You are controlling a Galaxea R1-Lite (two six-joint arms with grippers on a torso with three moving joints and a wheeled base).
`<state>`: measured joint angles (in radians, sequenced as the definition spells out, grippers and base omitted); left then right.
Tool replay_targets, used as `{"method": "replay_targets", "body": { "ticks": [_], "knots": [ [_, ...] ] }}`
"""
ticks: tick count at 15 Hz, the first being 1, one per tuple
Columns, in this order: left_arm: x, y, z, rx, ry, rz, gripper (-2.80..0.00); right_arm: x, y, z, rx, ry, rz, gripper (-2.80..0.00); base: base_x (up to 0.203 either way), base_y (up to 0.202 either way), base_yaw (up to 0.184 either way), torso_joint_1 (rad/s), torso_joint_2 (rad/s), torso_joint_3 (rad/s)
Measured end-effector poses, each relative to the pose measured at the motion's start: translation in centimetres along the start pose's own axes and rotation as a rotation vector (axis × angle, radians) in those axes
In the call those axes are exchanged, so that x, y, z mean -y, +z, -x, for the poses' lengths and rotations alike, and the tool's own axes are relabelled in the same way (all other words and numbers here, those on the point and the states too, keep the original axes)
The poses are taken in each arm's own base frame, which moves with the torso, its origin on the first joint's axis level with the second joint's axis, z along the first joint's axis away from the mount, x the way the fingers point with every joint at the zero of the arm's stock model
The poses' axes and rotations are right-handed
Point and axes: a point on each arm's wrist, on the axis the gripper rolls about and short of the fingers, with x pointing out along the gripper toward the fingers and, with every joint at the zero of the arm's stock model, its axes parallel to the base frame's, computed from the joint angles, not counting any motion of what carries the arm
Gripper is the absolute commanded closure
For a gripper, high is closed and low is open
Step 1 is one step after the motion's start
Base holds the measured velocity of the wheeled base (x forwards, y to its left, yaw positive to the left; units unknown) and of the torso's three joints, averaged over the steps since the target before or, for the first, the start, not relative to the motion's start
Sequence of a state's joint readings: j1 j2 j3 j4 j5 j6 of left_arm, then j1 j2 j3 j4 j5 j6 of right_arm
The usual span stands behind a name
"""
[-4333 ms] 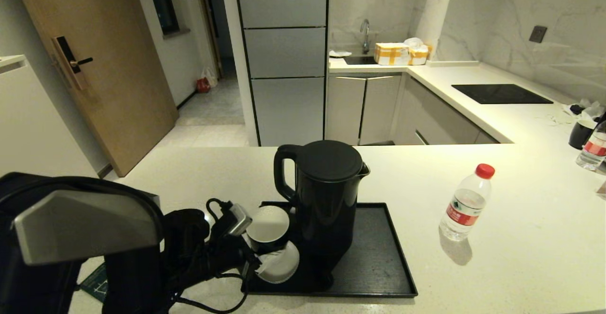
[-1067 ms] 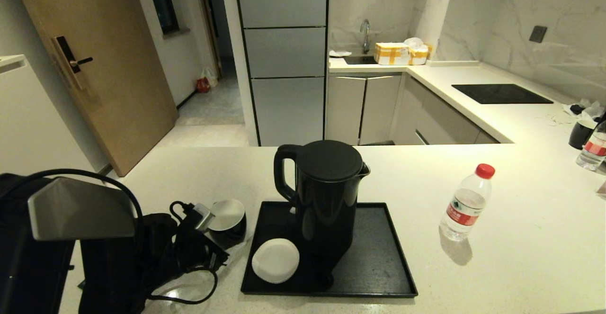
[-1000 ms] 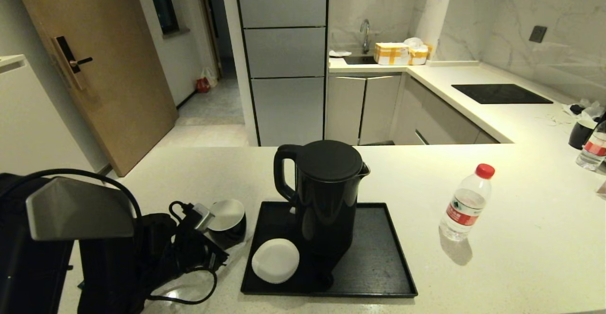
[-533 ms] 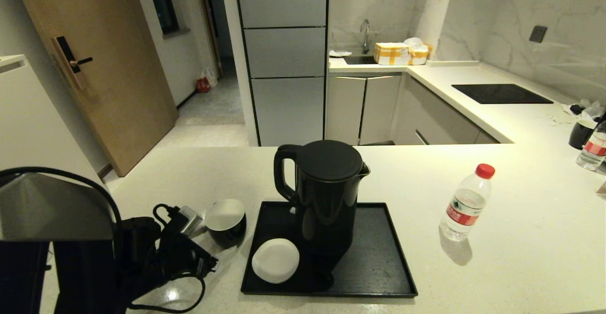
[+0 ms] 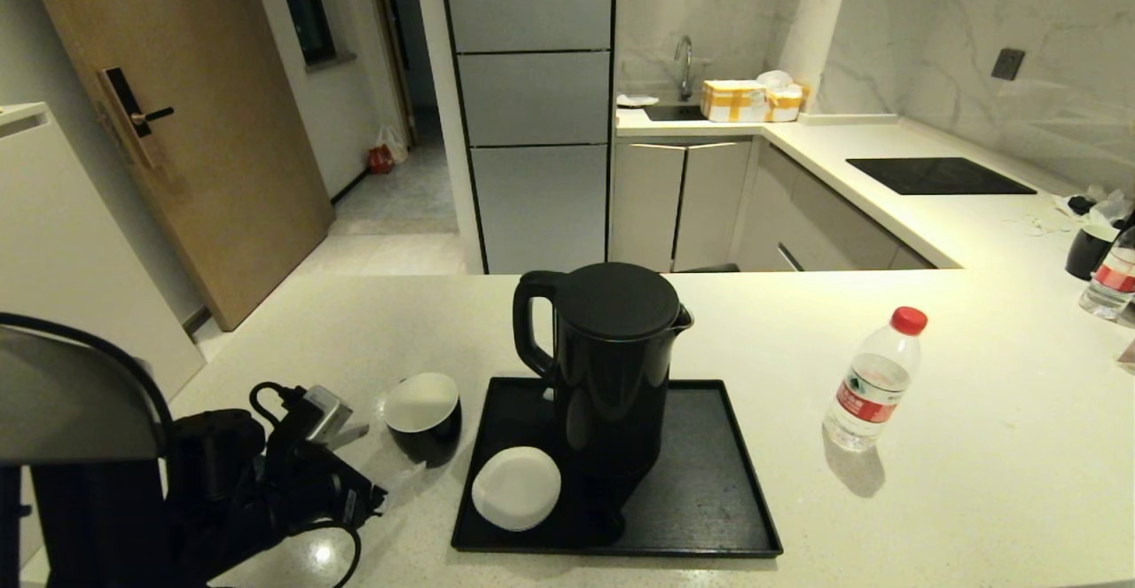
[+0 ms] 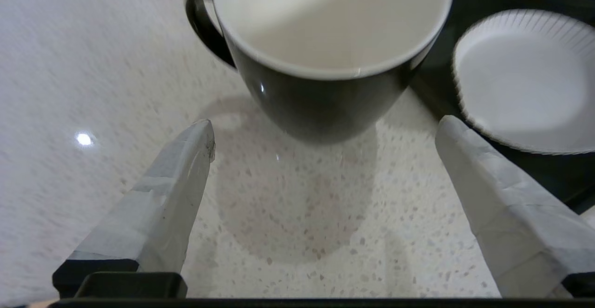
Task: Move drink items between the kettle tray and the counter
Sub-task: Place it on the left, then pick up the kettle
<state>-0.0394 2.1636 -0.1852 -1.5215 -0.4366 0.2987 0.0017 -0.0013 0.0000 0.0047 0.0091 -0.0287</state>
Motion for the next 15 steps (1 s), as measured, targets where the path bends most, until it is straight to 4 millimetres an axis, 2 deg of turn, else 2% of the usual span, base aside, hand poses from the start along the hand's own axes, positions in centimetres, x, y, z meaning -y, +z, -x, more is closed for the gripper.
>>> {"method": "replay_targets", "body": {
  "ticks": [3, 4, 11, 15],
  "knots": [
    [0.4, 0.8, 0.6, 0.025, -0.008, -0.015, -2.8, 0.0, 0.0, 0.0, 0.0, 0.0, 0.0, 0.0, 0.0, 0.0, 0.0, 0.0, 0.0, 0.0],
    [0.5, 0.9, 0.8, 0.031, -0.013, -0.019, 0.0, 0.0, 0.0, 0.0, 0.0, 0.0, 0.0, 0.0, 0.0, 0.0, 0.0, 0.0, 0.0, 0.0],
    [1.9, 3.4, 1.7, 0.118, -0.031, -0.077, 0.0, 0.0, 0.0, 0.0, 0.0, 0.0, 0.0, 0.0, 0.0, 0.0, 0.0, 0.0, 0.0, 0.0],
    [3.5, 5.5, 0.5, 0.181, -0.017, -0.108, 0.0, 0.0, 0.0, 0.0, 0.0, 0.001, 0.0, 0.0, 0.0, 0.0, 0.0, 0.0, 0.0, 0.0]
  ]
}}
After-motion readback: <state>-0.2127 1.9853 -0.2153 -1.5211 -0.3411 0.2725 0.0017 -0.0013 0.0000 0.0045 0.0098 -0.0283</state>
